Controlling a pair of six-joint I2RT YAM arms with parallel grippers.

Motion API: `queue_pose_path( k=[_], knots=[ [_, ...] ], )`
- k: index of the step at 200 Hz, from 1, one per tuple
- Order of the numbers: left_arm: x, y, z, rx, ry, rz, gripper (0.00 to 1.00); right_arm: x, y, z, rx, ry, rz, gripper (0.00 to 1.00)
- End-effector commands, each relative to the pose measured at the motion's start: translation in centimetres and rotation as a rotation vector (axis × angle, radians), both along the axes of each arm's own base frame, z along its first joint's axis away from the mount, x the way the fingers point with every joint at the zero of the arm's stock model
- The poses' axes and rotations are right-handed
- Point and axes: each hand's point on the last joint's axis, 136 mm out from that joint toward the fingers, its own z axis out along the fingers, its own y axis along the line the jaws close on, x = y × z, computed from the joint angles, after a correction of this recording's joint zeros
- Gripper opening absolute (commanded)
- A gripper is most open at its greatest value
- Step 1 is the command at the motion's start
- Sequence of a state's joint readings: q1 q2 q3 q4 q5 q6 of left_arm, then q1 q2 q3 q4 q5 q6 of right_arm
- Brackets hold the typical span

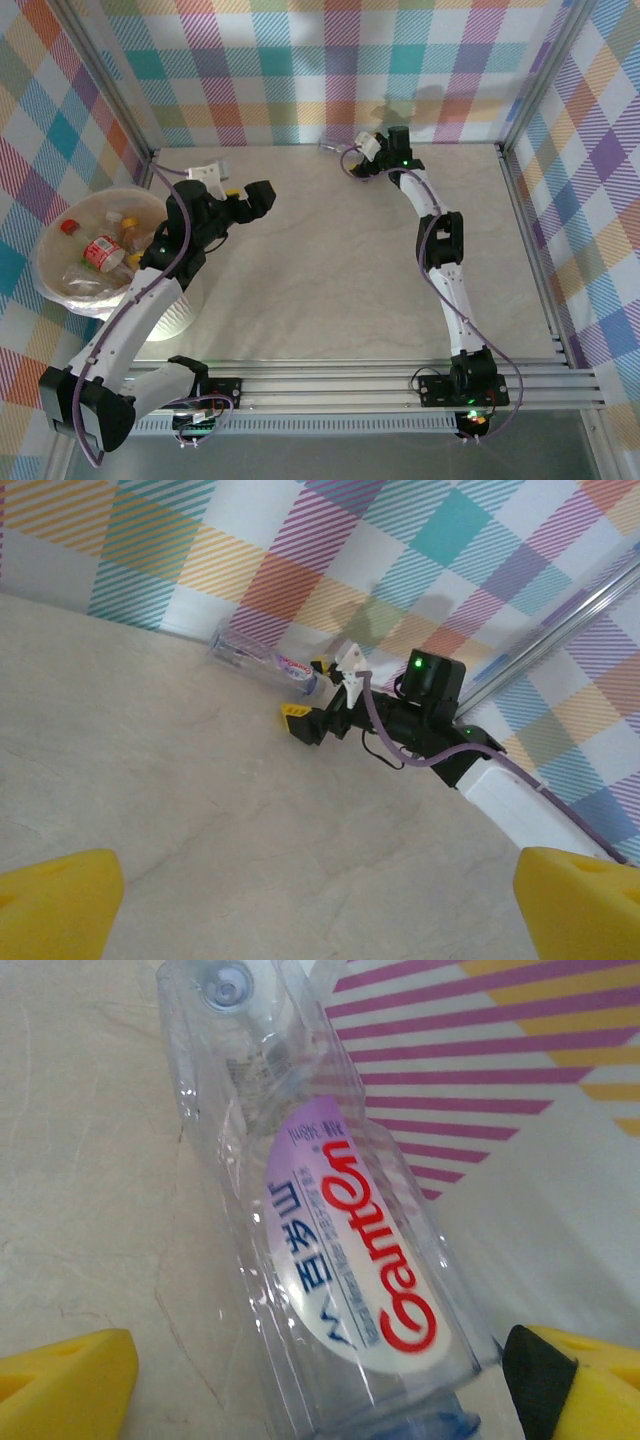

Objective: Put the plastic bottles in the bin

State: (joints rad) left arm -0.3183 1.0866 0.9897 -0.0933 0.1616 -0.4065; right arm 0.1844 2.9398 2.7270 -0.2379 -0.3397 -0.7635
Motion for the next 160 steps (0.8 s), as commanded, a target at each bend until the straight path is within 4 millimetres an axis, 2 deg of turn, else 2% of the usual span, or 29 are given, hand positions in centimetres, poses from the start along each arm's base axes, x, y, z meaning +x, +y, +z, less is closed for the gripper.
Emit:
queue_pose_path(
  k=[1, 18, 43, 93, 133, 146, 160],
  knots=[
    [0.8, -0.3, 0.5, 0.042, -0.044, -0.003, 1.00, -0.7, -0.1, 0.4, 0.057, 0.030, 0.066, 0.94],
    [1.1, -0.5, 0.3, 0.046, -0.042, -0.007, 1.00, -1.2, 0.0, 0.8, 0.072, 0.051, 0.093, 0.90],
    [1.4, -0.8, -0.1, 0.038, -0.026, -0.017, 1.00, -2.0, 0.7, 0.2, 0.050, 0.068, 0.123, 0.79],
    [1.0, -0.5, -0.4, 0.030, -0.010, -0.001, 1.00, -2.2, 1.5, -0.7, -0.001, 0.046, 0.148, 0.76],
    [1.2, -0.5, -0.9, 0.028, -0.001, 0.004, 1.00, -2.7, 3.4, -1.7, -0.043, 0.015, 0.193, 0.72],
    [1.3, -0.5, -1.0, 0.027, 0.003, 0.003, 1.00, -2.3, 3.6, -1.4, -0.028, 0.004, 0.173, 0.66],
    [1.5, -0.6, -1.2, 0.028, 0.011, 0.003, 1.00, -2.0, 3.4, -0.9, -0.010, 0.014, 0.136, 0.53]
  ],
)
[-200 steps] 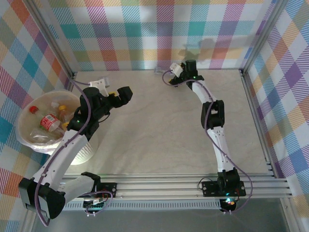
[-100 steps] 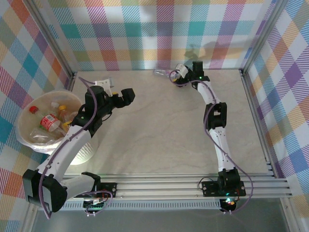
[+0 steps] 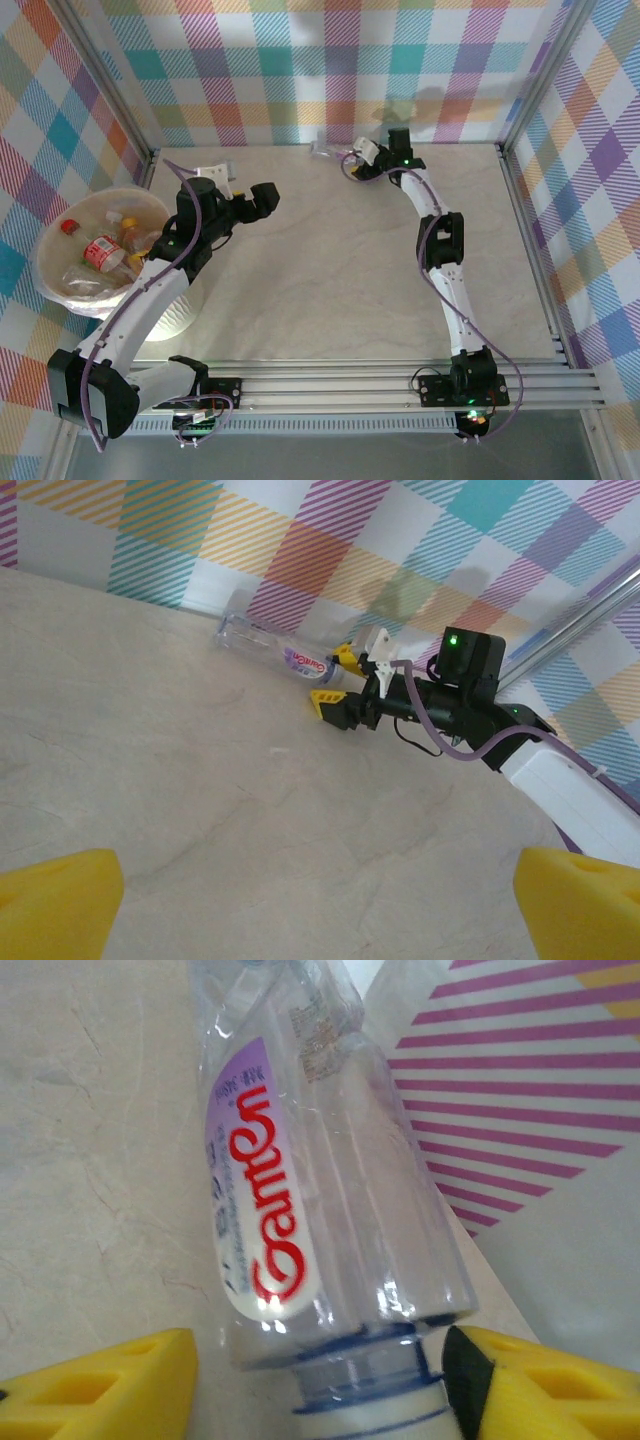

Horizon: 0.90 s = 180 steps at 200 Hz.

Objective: Put the plastic bottles in the bin

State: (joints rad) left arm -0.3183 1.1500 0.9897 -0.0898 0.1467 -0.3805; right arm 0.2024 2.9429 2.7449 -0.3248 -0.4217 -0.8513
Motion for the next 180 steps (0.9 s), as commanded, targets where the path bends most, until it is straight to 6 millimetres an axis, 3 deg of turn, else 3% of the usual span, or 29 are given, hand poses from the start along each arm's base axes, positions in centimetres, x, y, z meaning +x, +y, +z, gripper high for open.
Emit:
queue_pose_path(
  k=[1, 38, 61, 98, 134, 180],
  knots=[
    [0.2, -0.5, 1.0, -0.017, -0.033, -0.004, 1.00, 0.0, 1.3, -0.1, 0.018, -0.011, 0.007, 0.52],
    [0.6, -1.1, 0.9, -0.024, -0.017, -0.031, 1.00, -1.0, 0.4, 0.9, -0.004, 0.018, -0.050, 0.38],
    [0.7, -1.6, 0.5, -0.036, 0.003, -0.048, 1.00, -2.8, 0.2, 2.5, -0.002, 0.011, -0.041, 0.30],
    [0.7, -2.7, -0.1, -0.072, 0.050, -0.066, 1.00, -6.7, 0.0, 5.7, 0.077, 0.011, -0.048, 0.26],
    [0.5, -5.0, -0.8, -0.078, 0.100, -0.098, 1.00, -11.7, -0.4, 8.5, 0.189, 0.037, -0.083, 0.23],
    [1.5, -9.2, -1.8, -0.178, 0.145, -0.150, 1.00, -20.5, -0.2, 11.6, 0.399, 0.205, -0.111, 0.21]
  ],
)
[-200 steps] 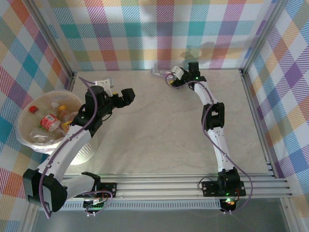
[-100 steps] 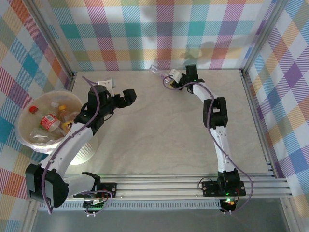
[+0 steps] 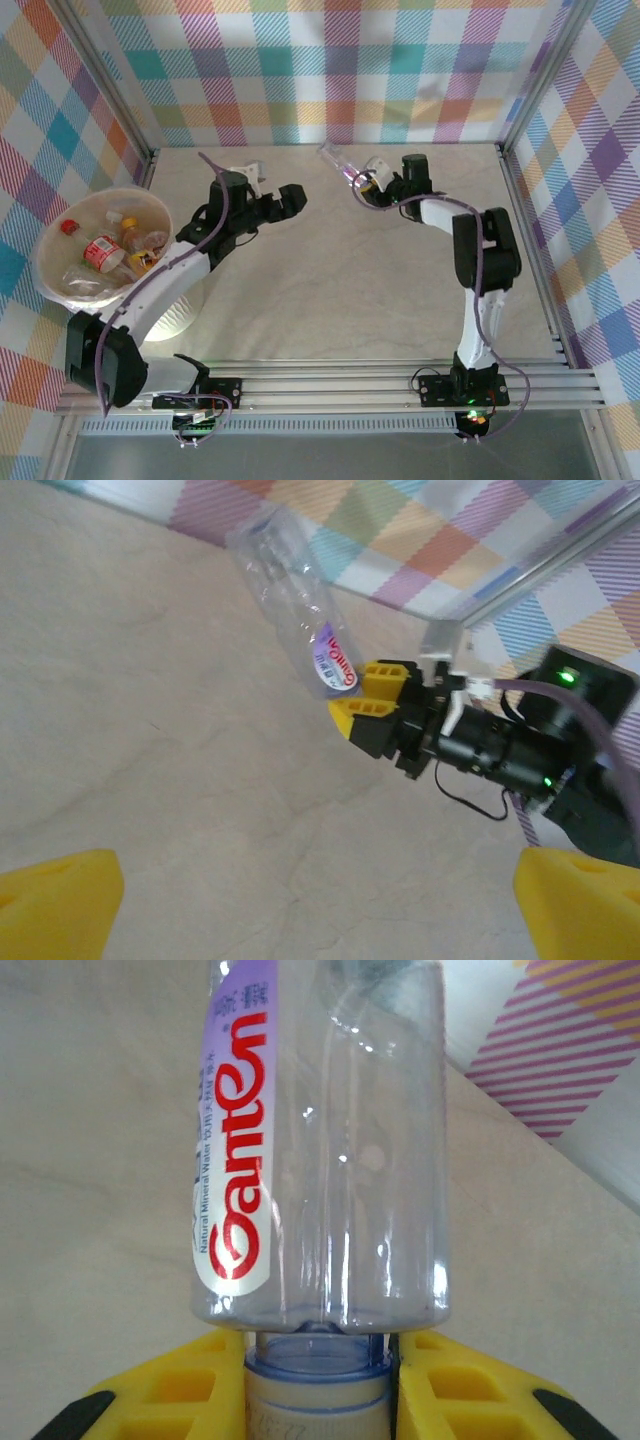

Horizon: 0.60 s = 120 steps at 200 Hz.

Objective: Put the plastic bottles in the bin

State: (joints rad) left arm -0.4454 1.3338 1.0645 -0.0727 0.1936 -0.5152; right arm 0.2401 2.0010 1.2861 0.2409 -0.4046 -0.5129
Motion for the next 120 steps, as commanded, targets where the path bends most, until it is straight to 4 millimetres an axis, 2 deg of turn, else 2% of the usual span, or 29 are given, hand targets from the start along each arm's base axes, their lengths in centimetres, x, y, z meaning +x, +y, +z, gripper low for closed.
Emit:
queue_pose_path(
  k=[1, 42, 55, 75, 100, 120],
  knots=[
    [0.7, -2.5, 1.4, -0.095, -0.008, -0.022, 1.00, -3.4, 1.6, 4.7, 0.202, 0.027, 0.013, 0.21],
    [2.3, -5.5, 0.9, -0.223, -0.011, -0.040, 1.00, -10.8, 2.4, 5.9, 0.373, 0.247, 0.012, 0.21],
    [2.6, -6.8, 1.3, -0.252, -0.030, -0.082, 1.00, -12.7, 2.6, 6.4, 0.417, 0.306, 0.030, 0.21],
    [3.0, -8.5, 1.4, -0.261, -0.055, -0.122, 1.00, -15.0, 2.9, 7.3, 0.448, 0.357, 0.060, 0.22],
    [4.1, -9.8, 0.4, -0.249, -0.038, -0.124, 1.00, -17.9, 3.7, 8.8, 0.474, 0.402, 0.167, 0.23],
    [4.6, -10.9, -0.2, -0.238, -0.029, -0.137, 1.00, -19.2, 4.1, 9.7, 0.476, 0.426, 0.217, 0.23]
  ],
)
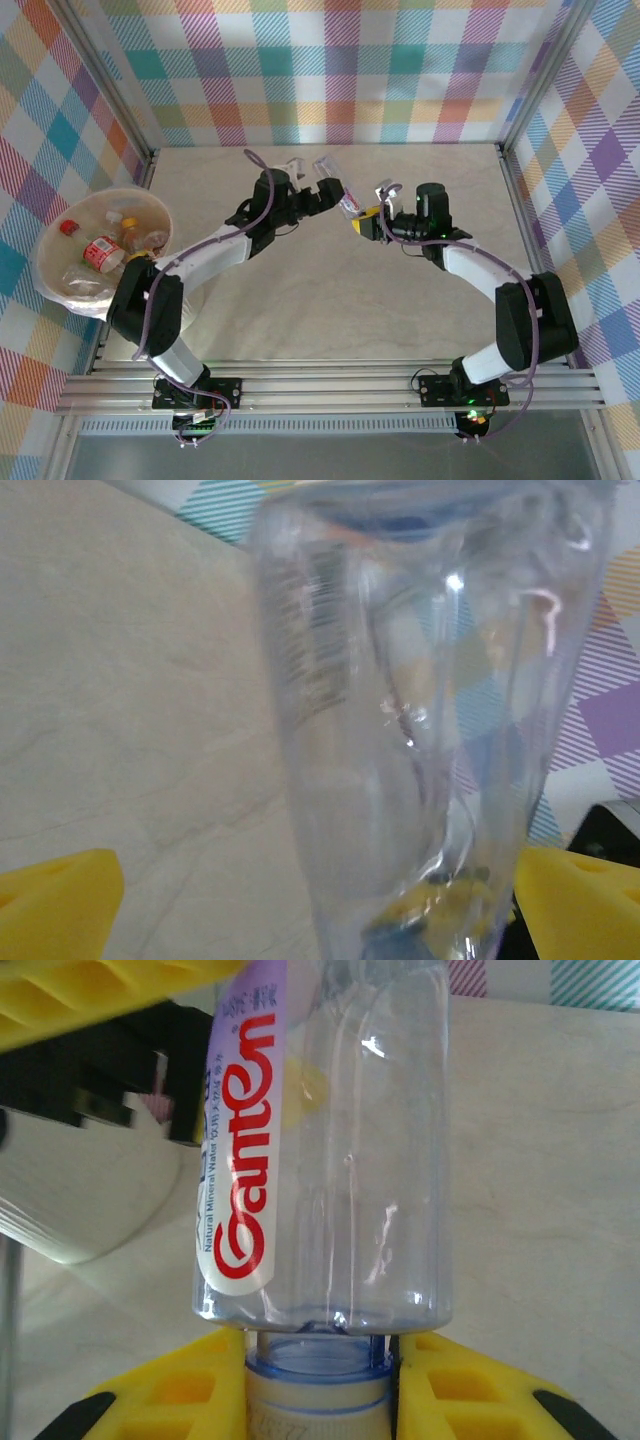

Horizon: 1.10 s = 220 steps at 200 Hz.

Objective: Put the plastic bottles in the bin

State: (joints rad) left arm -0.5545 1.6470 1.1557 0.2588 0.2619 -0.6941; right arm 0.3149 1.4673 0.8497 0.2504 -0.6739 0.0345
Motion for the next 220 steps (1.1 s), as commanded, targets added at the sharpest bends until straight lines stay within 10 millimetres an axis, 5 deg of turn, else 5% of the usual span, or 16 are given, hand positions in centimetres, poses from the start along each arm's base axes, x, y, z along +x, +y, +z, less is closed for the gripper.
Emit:
queue_pose_path(
  k=[1, 24, 58, 81, 127, 182, 188, 220],
  knots=[
    [0.8, -1.7, 2.1, -0.045, -0.058, -0.023, 1.00, -3.0, 1.2, 1.9, 0.067, 0.046, 0.131, 0.23],
    [0.6, -3.2, 2.4, -0.090, -0.067, -0.069, 0.95, -4.2, 1.8, 2.9, 0.098, 0.056, 0.199, 0.23],
    [0.4, -3.5, 2.9, -0.121, -0.075, -0.063, 0.65, -4.8, 2.3, 3.5, 0.123, 0.070, 0.242, 0.24],
    [-0.1, -3.2, 3.5, -0.135, -0.082, -0.059, 0.54, -4.4, 2.1, 3.5, 0.112, 0.068, 0.204, 0.32],
    [-0.2, -1.2, 4.0, -0.112, -0.099, 0.031, 0.50, -5.0, 1.2, 4.3, 0.075, -0.016, 0.167, 0.78],
    [-1.5, 1.6, 6.3, -0.040, -0.176, 0.106, 0.48, -4.4, -1.5, 6.5, -0.001, -0.184, -0.035, 0.91],
    [-1.7, 2.1, 6.5, -0.029, -0.185, 0.118, 0.48, -4.2, -1.9, 6.9, -0.008, -0.205, -0.064, 1.00],
    [-3.6, 5.0, 8.5, 0.058, -0.232, 0.175, 0.48, -3.5, -3.8, 8.8, -0.026, -0.285, -0.202, 1.00]
  ],
)
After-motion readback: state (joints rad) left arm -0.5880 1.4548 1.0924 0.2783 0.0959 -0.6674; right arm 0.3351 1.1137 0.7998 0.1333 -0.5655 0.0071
